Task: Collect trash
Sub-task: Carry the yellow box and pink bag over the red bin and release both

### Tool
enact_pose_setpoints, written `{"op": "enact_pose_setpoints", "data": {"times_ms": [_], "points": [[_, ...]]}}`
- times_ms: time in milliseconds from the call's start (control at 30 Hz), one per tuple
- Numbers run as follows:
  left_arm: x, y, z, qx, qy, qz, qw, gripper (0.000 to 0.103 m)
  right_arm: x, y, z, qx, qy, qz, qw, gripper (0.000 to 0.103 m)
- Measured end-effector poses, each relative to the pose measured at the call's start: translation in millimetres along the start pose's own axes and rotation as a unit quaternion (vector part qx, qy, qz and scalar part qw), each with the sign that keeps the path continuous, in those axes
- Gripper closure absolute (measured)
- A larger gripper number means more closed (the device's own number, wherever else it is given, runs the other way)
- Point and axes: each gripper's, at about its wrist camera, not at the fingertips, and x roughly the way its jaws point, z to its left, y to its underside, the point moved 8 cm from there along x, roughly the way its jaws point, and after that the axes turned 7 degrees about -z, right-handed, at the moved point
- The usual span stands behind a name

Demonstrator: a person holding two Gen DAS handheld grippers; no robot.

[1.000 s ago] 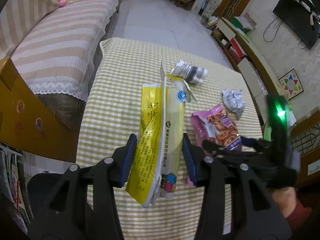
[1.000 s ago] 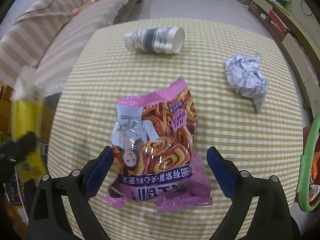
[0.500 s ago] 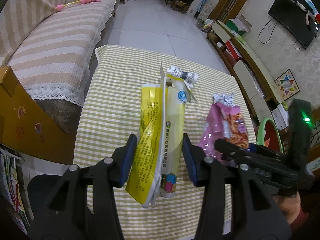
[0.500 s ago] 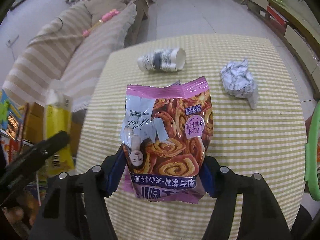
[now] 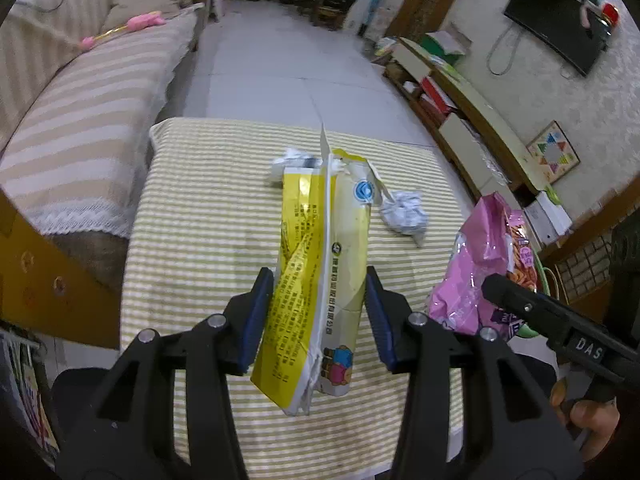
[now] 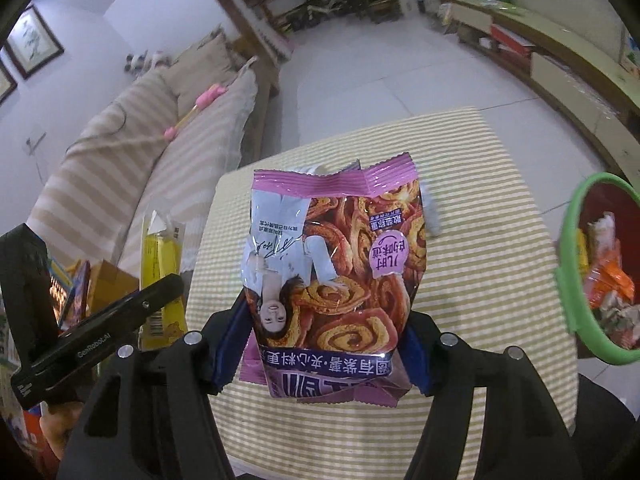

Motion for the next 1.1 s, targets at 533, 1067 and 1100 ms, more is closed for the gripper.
{"op": "enact_pose_setpoints", "data": {"times_ms": [533,1067,1100], "points": [[40,0,-197,0.128,0.126,0.014,0.9836,0.058,-95,-10,-173,0.11,0.112,-0.082,0.984,0.039],[111,22,-334,0.197,0.202,0.052,0.9579,0.019,-102,-17,-323,0.179,0.226,-0.086,0.954,0.017],[113,17,-321,0.187,0.196,0.051,0.9613,0.018,-99,-19,-323,0.182,0.228,-0.086,0.953,0.017]]}}
